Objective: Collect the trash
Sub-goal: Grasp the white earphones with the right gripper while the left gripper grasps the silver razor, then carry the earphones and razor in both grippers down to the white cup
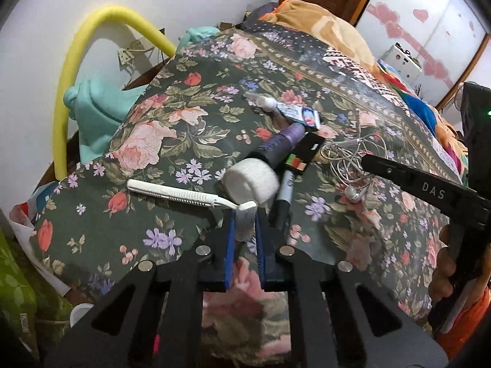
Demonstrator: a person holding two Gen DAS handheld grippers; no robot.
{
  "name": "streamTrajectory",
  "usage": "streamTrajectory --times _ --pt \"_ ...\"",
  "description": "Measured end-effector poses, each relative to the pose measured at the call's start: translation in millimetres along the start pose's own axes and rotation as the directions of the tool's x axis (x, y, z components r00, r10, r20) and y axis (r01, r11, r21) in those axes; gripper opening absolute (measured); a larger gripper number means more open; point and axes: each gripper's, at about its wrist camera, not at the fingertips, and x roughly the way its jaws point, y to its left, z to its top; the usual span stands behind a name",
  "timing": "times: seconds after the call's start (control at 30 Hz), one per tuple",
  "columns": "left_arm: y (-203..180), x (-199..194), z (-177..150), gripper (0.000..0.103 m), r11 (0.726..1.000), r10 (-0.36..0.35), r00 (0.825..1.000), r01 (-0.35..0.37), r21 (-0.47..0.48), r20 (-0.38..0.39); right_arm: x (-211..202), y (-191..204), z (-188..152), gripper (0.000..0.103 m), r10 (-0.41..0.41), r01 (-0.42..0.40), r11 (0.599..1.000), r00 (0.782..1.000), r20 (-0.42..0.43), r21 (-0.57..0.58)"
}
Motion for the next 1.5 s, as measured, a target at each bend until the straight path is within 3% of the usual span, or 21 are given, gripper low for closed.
streamTrajectory --times 0.6,0.97,1.27,1.5 --pt "-15.2 -92.3 -7.0 0.011 0.999 0.002 0.992 -0.007 0.041 0.125 -82.6 30.0 -7.2 0.007 0.013 -0.004 0.996 0.994 0.109 -0.086" --pt "13.0 -157.1 -32.4 0.011 0.998 0.057 0.977 -0.053 -0.023 0.206 -132.1 94.9 -20.4 0.007 0.095 -0.054 0.973 0.98 0.175 -0.223" --pt "59.7 -209.8 -73.4 0.011 0.983 0.163 0.958 -0.136 -0.126 0.237 -140.8 176.2 -47.8 0.007 0.223 -0.159 0.917 0.965 0.139 -0.366" --pt "104.4 -229.3 -114.8 0.011 0.954 0.252 0.949 -0.21 -0.212 0.192 -126.6 246.8 -79.3 0.007 0.313 -0.257 0.843 0.949 0.042 -0.472"
